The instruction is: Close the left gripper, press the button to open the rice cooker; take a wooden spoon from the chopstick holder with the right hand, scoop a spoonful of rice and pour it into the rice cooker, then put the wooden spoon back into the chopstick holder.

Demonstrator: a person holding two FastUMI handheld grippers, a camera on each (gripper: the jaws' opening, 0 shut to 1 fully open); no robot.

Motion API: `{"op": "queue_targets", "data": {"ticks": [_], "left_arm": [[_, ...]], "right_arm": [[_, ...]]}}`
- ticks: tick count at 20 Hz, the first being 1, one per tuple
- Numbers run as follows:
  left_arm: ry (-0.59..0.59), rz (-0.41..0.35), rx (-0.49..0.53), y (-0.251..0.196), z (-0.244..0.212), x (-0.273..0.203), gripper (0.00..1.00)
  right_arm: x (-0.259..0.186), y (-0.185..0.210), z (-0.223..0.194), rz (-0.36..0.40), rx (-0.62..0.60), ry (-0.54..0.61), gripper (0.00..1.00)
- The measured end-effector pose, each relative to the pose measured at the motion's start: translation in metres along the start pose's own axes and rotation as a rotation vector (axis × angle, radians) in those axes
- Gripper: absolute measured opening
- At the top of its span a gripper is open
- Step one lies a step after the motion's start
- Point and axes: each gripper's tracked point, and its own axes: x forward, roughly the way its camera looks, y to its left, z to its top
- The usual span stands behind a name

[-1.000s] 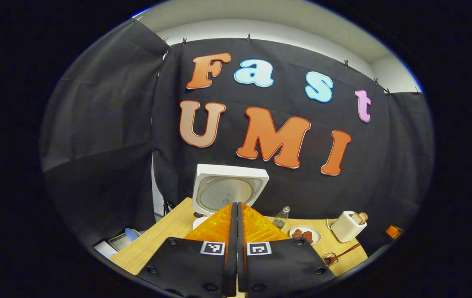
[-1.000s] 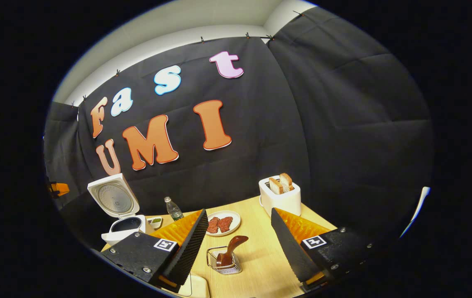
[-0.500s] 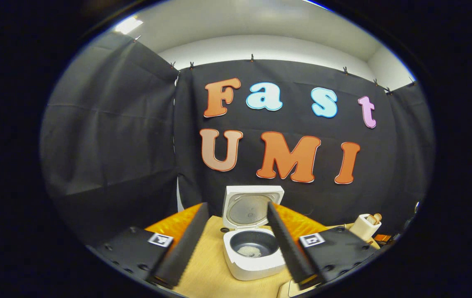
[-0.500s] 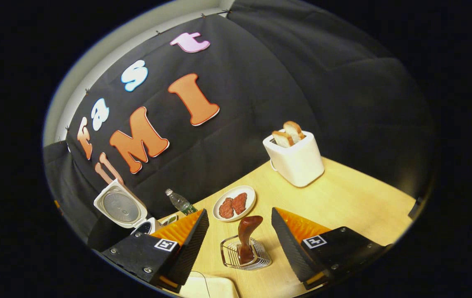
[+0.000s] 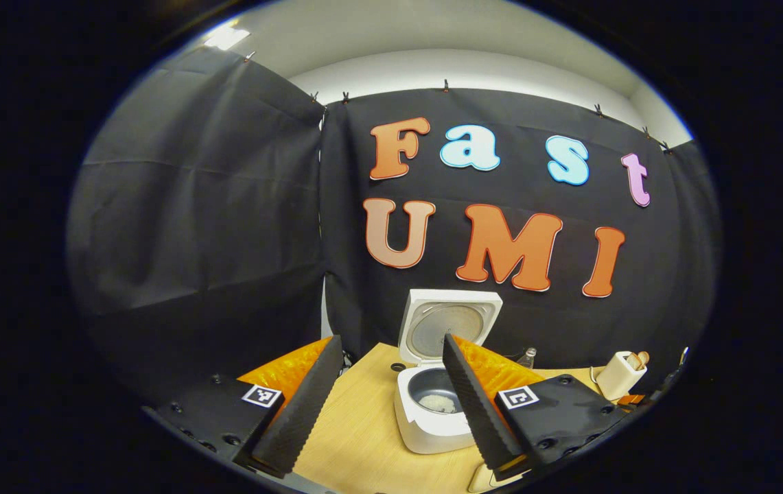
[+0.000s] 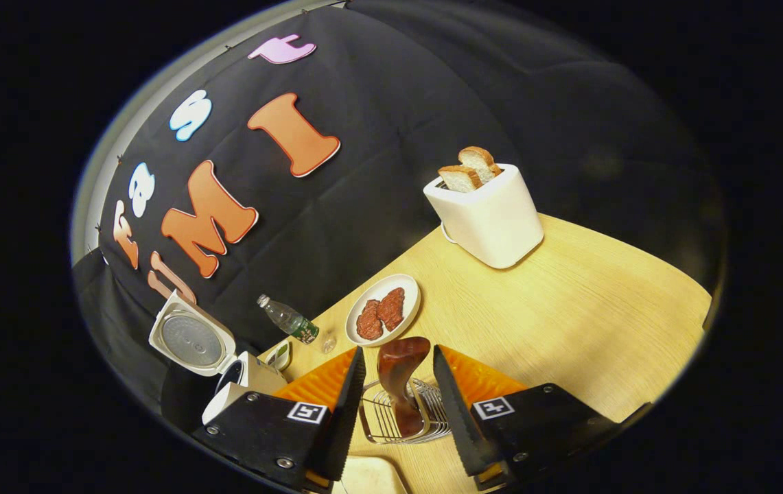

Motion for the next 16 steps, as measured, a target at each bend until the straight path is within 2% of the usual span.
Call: {"op": "queue_targets", "data": {"ticks": [2,3,5,8,11,14,16], "left_arm": [[0.001,0.004,-0.011,0.0,-0.001,-0.002,1.0],[-0.009,0.007,-0.015,0.0,0.002,-0.001,1.0],[-0.031,0.01,-0.021,-0.001,0.006,0.0,1.0],[-0.019,0.006,-0.034,-0.004,-0.002,0.001,1.0],[-0.001,0.004,-0.04,-0.005,-0.011,-0.001,1.0],[0.008,0.017,-0.031,0.0,-0.01,-0.001,1.0],[-0.001,0.011,-0.037,-0.001,-0.003,-0.002,1.0]], "right_arm": [[0.003,0.0,-0.002,0.011,0.025,0.026,0.53],[0.003,0.002,-0.004,0.018,0.033,0.033,0.43],[0.005,0.004,-0.004,0.024,0.032,0.03,0.32],[0.002,0.017,-0.007,0.069,0.089,0.092,0.27],[0.011,0.012,-0.005,0.039,0.086,0.072,0.2],[0.01,0.019,-0.002,0.023,0.027,0.055,0.14],[0.001,0.027,0.002,0.028,-0.028,0.042,0.14]]}}
